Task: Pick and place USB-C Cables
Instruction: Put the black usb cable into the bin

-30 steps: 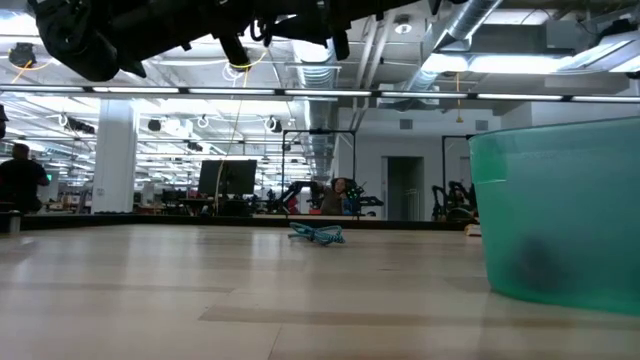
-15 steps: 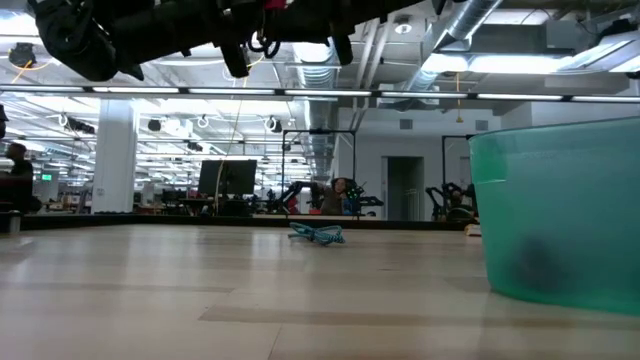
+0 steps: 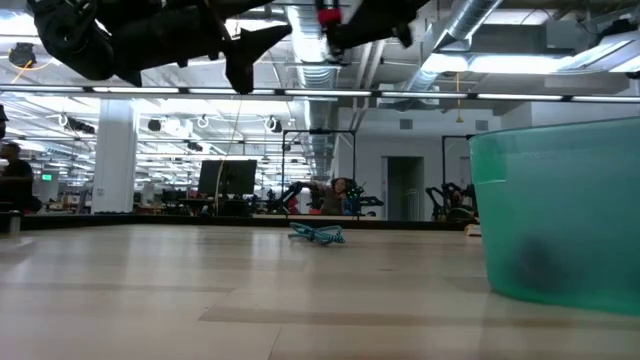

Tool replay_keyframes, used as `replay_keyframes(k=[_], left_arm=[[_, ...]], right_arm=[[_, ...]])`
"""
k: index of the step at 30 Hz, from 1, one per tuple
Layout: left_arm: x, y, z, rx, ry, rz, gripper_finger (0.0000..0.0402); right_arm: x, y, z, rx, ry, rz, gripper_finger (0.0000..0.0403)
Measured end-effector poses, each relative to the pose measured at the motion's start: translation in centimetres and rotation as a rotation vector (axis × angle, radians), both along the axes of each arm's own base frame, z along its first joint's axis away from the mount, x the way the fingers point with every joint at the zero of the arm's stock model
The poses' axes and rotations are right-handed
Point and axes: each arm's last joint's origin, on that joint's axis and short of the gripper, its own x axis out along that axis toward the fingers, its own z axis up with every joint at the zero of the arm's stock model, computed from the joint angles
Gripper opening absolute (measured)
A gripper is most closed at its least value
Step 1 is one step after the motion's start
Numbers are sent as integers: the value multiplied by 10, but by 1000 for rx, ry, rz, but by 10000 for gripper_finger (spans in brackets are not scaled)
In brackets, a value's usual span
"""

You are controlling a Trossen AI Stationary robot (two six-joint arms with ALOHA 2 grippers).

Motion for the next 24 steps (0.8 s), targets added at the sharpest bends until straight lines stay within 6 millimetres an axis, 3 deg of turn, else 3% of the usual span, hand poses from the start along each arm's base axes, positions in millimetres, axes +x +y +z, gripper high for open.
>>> replay_keyframes(k=[4, 10, 18, 24], left_arm=[[1, -2, -8, -75, 106, -73, 228], [1, -2, -24, -146, 284, -107, 230], [1, -2, -28, -187, 330, -103, 224], [1, -2, -29, -173, 335, -80, 224]], right_arm=[[-30, 15, 5, 25, 138, 27, 16], [-58, 69, -17, 21, 434, 191, 16], [-65, 139, -58, 0, 626, 294, 19], [-62, 170, -96, 14, 778, 324, 19]])
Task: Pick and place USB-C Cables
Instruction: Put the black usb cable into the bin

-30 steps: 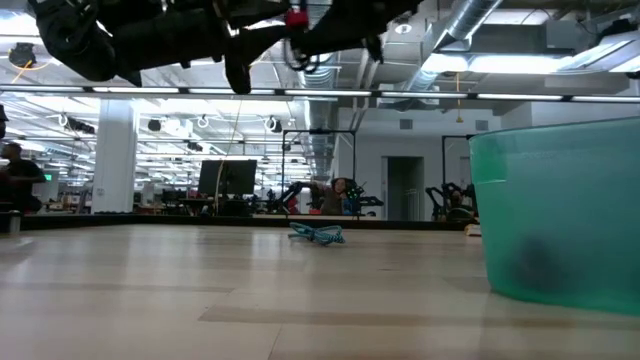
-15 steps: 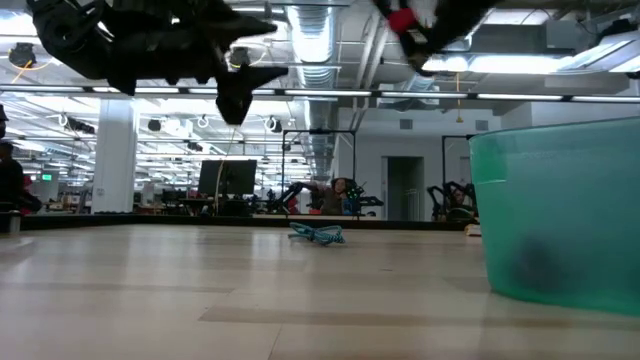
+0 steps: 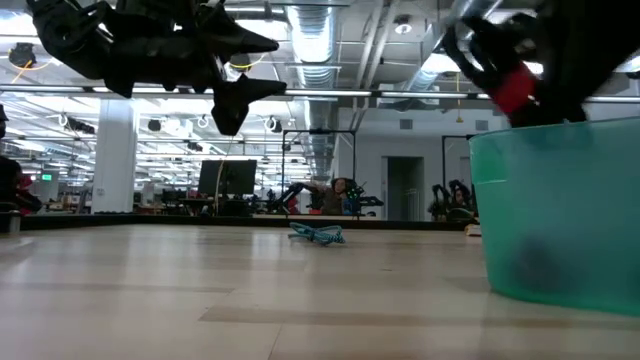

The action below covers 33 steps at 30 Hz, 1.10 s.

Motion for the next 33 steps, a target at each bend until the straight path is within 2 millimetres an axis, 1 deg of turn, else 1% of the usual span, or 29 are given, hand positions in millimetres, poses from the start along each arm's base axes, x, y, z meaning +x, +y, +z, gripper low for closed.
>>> replay_keyframes(k=[2, 5, 8, 11, 14, 19, 22, 26, 33], left_arm=[[0, 1, 0, 2, -1, 26, 224], [0, 1, 0, 0, -2, 47, 223], [0, 1, 0, -1, 2, 47, 223], [0, 1, -2, -4, 24, 48, 223], [0, 2, -7, 8, 73, 79, 223], [-1, 3, -10, -4, 106, 117, 223], [-1, 3, -10, -9, 108, 109, 223], [-1, 3, -11, 11, 118, 118, 223], [-1, 4, -13, 18, 134, 156, 223]], right_arm=[[-2, 6, -8, -6, 44, 12, 23], [-5, 12, -15, -35, 111, 20, 28], [-5, 16, -16, -73, 140, 28, 28], [-2, 18, -20, -110, 159, 25, 27], [1, 20, -28, -154, 211, 72, 32], [3, 23, -41, -193, 334, 159, 41], [2, 23, -42, -217, 376, 177, 41], [4, 24, -43, -216, 372, 217, 44], [2, 25, -43, -185, 428, 387, 56]])
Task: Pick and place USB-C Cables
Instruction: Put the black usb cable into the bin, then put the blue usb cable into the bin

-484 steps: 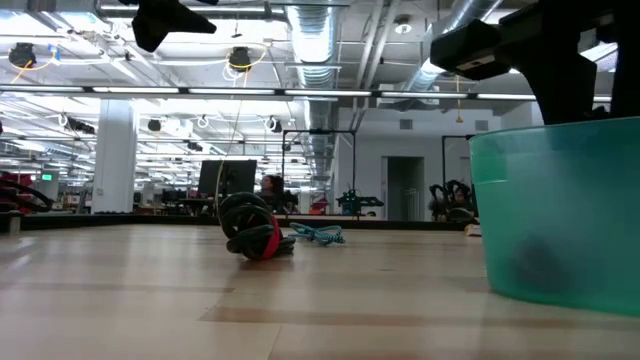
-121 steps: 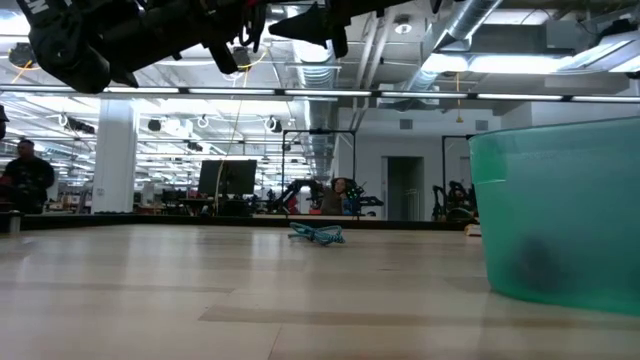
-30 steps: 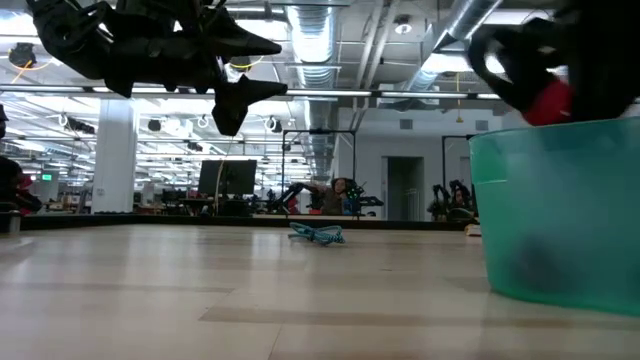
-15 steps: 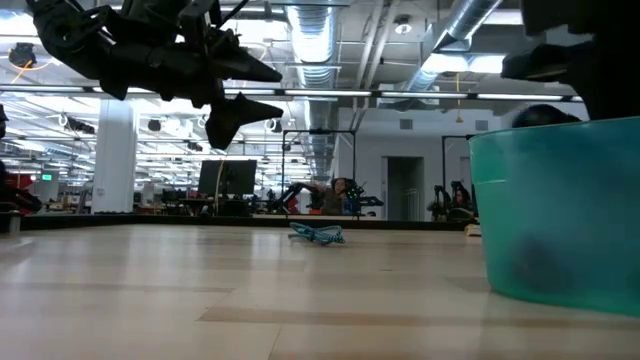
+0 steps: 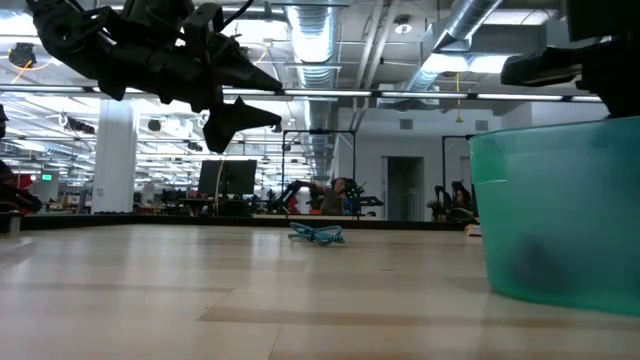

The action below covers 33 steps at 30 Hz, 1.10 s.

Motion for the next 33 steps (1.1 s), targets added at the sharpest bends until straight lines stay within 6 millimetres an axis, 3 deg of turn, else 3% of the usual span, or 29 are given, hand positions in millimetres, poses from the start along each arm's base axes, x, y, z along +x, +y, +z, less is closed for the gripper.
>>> replay_keyframes(k=[14, 18, 25, 30, 33], left_arm=[[-2, -1, -8, -49, 86, -1, 223], [-2, -3, -8, 25, 80, -43, 223], [13, -6, 9, 191, 164, -120, 223], [36, -10, 25, 458, 282, -194, 223], [51, -8, 24, 570, 350, -294, 223]], right_arm=[[4, -2, 0, 42, 21, 71, 135], [8, -5, 2, 49, 7, 16, 163], [26, -14, 43, 96, -10, -107, 202], [34, -13, 72, 135, -72, -180, 212], [35, -8, 85, 165, -112, -230, 212]])
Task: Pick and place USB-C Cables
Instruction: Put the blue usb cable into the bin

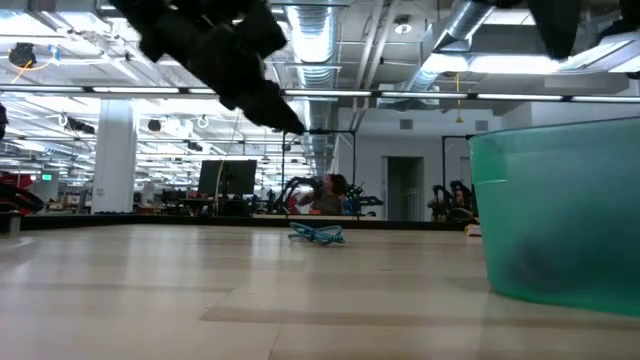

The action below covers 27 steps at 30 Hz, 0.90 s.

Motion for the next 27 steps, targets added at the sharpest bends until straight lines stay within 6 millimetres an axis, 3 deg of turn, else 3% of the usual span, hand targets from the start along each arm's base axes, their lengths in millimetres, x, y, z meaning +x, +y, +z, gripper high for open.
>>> replay_keyframes(k=[3, 10, 20, 23, 27], left_arm=[[14, 5, -7, 37, 62, -102, 223], [44, 24, -45, 110, 158, -220, 223], [65, 43, -87, 85, 336, -284, 222], [66, 43, -91, 82, 362, -286, 203], [65, 42, -93, 68, 387, -290, 138]], right_arm=[[-3, 8, 8, 21, -26, -56, 209], [-22, 36, 12, 45, -39, -141, 209], [-41, 63, 12, 55, -96, -257, 207], [-42, 65, 12, 43, -127, -284, 208], [-43, 68, 12, 28, -186, -322, 205]])
